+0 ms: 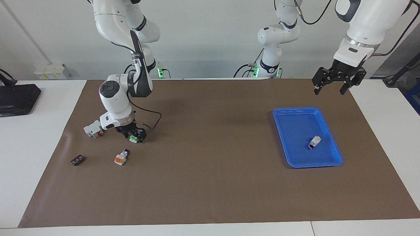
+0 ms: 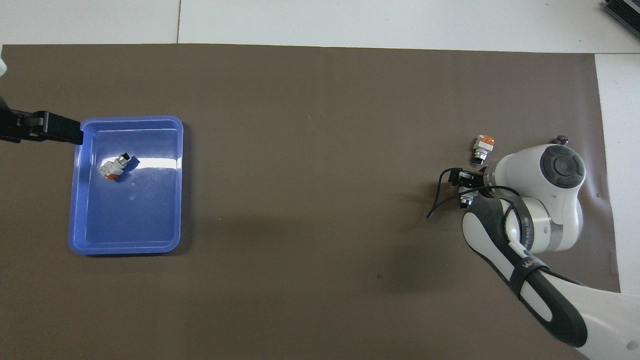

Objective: Turn and place switch with both arms
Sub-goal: 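Lift the green switch with the right gripper toward the tray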

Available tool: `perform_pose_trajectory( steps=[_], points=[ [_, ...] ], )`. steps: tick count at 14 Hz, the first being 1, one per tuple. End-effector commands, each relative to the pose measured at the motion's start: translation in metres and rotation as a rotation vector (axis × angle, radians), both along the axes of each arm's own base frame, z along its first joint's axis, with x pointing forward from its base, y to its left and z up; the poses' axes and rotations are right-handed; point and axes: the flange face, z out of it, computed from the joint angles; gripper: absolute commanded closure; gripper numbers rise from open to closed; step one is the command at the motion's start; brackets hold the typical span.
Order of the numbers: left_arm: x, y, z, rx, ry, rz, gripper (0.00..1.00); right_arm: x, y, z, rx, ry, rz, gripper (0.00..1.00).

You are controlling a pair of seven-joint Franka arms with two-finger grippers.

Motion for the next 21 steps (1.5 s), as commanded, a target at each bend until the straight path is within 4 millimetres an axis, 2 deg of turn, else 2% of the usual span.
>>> perform_pose_trajectory(
  steps=[1, 3, 5, 6, 7, 10, 13, 15, 17, 19, 21],
  points=[
    [-0.009, 0.003, 0.001, 0.012, 0.000, -0.009, 0.00, 0.000, -0.003, -0.003, 0.011, -0.018, -0.011, 1.00],
    [-0.009, 0.003, 0.002, 0.012, -0.001, -0.009, 0.00, 0.003, -0.005, 0.000, 0.050, -0.016, -0.084, 1.00],
    [-0.009, 0.003, 0.002, 0.012, -0.001, -0.009, 0.00, 0.010, 0.004, 0.006, 0.082, 0.007, -0.169, 1.00],
    [-0.009, 0.003, 0.002, 0.012, -0.001, -0.009, 0.00, 0.016, 0.006, 0.016, 0.104, 0.033, -0.237, 1.00],
    [-0.009, 0.003, 0.002, 0.012, -0.001, -0.009, 0.00, 0.022, 0.014, 0.030, 0.126, 0.059, -0.288, 1.00],
    [-0.009, 0.003, 0.001, 0.012, 0.000, -0.009, 0.00, 0.041, 0.057, 0.089, 0.224, 0.134, -0.459, 1.00],
    [-0.009, 0.003, 0.002, 0.012, -0.001, -0.009, 0.00, 0.044, 0.098, 0.140, 0.292, 0.200, -0.579, 1.00],
    [-0.009, 0.003, 0.002, 0.012, -0.001, -0.009, 0.00, 0.033, 0.128, 0.182, 0.365, 0.242, -0.644, 1.00],
    [-0.009, 0.003, 0.002, 0.012, -0.001, -0.009, 0.00, 0.010, 0.151, 0.220, 0.418, 0.302, -0.716, 1.00],
    [-0.009, 0.003, 0.001, 0.012, 0.000, -0.006, 0.00, -0.008, 0.173, 0.243, 0.462, 0.375, -0.814, 1.00],
    [-0.009, 0.000, 0.002, 0.012, -0.003, -0.013, 0.00, -0.020, 0.205, 0.260, 0.514, 0.444, -0.915, 1.00]
  ],
)
